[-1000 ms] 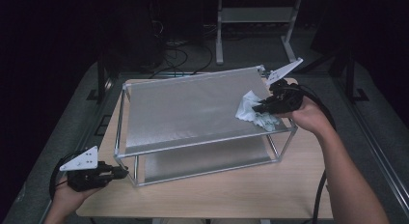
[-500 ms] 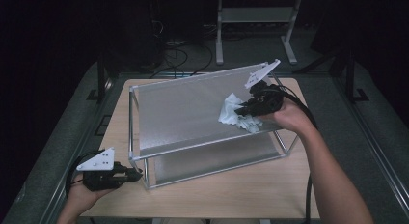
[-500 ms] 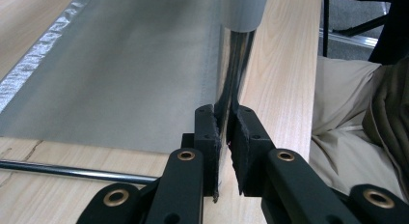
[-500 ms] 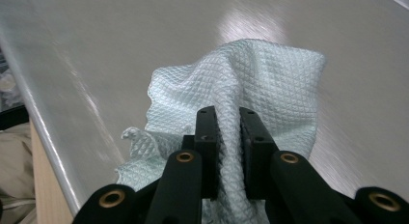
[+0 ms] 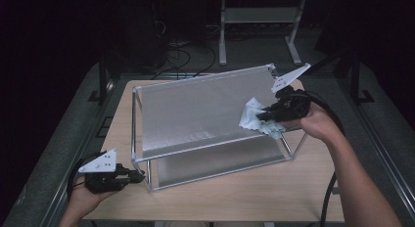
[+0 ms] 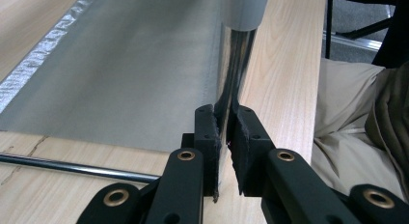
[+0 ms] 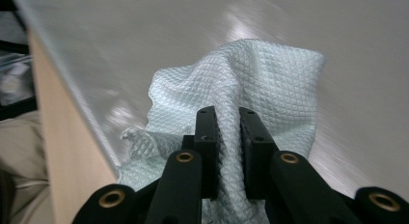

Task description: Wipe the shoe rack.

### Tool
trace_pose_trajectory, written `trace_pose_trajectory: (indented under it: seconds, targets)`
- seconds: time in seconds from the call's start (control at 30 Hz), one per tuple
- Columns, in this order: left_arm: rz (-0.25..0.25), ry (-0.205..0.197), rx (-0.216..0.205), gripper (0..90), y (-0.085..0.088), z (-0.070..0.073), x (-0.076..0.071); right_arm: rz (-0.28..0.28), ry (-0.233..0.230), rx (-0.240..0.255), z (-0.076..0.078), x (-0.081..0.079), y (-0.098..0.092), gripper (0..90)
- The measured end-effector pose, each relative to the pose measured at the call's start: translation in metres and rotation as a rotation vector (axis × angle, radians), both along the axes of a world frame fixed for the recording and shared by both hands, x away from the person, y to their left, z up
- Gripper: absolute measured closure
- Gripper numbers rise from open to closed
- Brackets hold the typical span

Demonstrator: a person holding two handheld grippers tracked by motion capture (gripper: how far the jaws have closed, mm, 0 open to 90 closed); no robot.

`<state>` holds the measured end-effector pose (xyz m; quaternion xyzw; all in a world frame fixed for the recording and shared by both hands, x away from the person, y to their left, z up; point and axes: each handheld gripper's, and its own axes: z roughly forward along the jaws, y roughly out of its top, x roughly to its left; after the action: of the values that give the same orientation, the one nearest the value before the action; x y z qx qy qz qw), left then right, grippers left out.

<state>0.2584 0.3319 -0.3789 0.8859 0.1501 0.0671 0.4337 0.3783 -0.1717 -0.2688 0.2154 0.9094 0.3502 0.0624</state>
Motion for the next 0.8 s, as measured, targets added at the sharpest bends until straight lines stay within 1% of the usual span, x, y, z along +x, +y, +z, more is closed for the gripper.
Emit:
trace_pose_trajectory:
  seconds: [0.07,0.1,0.13,0.17,0.2,0.23,0.3,0.33,0.4,0.43,0.47,0.5,0.63,0.7,0.73,0.8]
  targets:
    - [0.000,0.000,-0.002,81.4,0.000,0.000,0.000,0.053,0.001,0.012,0.000,-0.004,0.016,80.0]
    - [0.000,0.000,-0.002,81.4,0.000,0.000,0.000,0.053,0.001,0.012,0.000,-0.004,0.016,80.0]
    - [0.000,0.001,-0.001,81.4,0.000,0.000,0.000,0.106,-0.002,0.017,0.000,-0.008,0.034,79.8]
    - [0.000,0.001,-0.001,81.4,0.000,0.000,0.000,0.106,-0.002,0.017,0.000,-0.008,0.034,79.8]
    - [0.004,-0.001,-0.003,81.4,0.000,0.000,0.000,0.152,-0.011,0.019,0.000,-0.012,0.053,79.8]
    - [0.008,-0.001,-0.004,81.4,-0.001,0.000,0.000,0.177,-0.008,0.029,0.000,-0.014,0.063,79.8]
    - [0.008,-0.001,-0.004,81.4,-0.001,0.000,0.001,0.224,-0.010,0.034,0.000,-0.016,0.083,79.8]
    - [0.010,-0.004,-0.004,81.4,-0.002,0.000,0.001,0.257,-0.007,0.045,0.000,-0.017,0.096,79.8]
    - [0.010,-0.003,0.002,81.4,-0.003,0.000,0.001,0.283,-0.009,0.047,-0.001,-0.018,0.111,79.8]
    - [0.010,-0.003,0.002,81.4,-0.003,0.000,0.001,0.283,-0.009,0.047,-0.001,-0.018,0.111,79.8]
    - [0.013,-0.004,0.004,81.4,-0.003,0.000,0.001,0.296,-0.008,0.051,-0.001,-0.017,0.118,79.8]
    - [0.015,-0.003,0.000,81.4,-0.003,0.000,0.001,0.313,-0.006,0.055,-0.001,-0.018,0.130,79.8]
    - [0.017,-0.002,0.002,81.4,-0.005,0.000,0.002,0.352,-0.007,0.069,-0.002,-0.019,0.153,79.8]
    - [0.022,-0.003,0.000,81.4,-0.004,0.000,0.002,0.363,-0.006,0.071,-0.002,-0.019,0.159,79.9]
    - [0.025,-0.002,-0.006,81.4,-0.004,0.000,0.001,0.362,-0.001,0.071,-0.002,-0.018,0.158,79.9]
    - [0.022,-0.002,-0.001,81.4,-0.004,0.000,0.001,0.353,0.004,0.067,-0.001,-0.017,0.152,79.9]
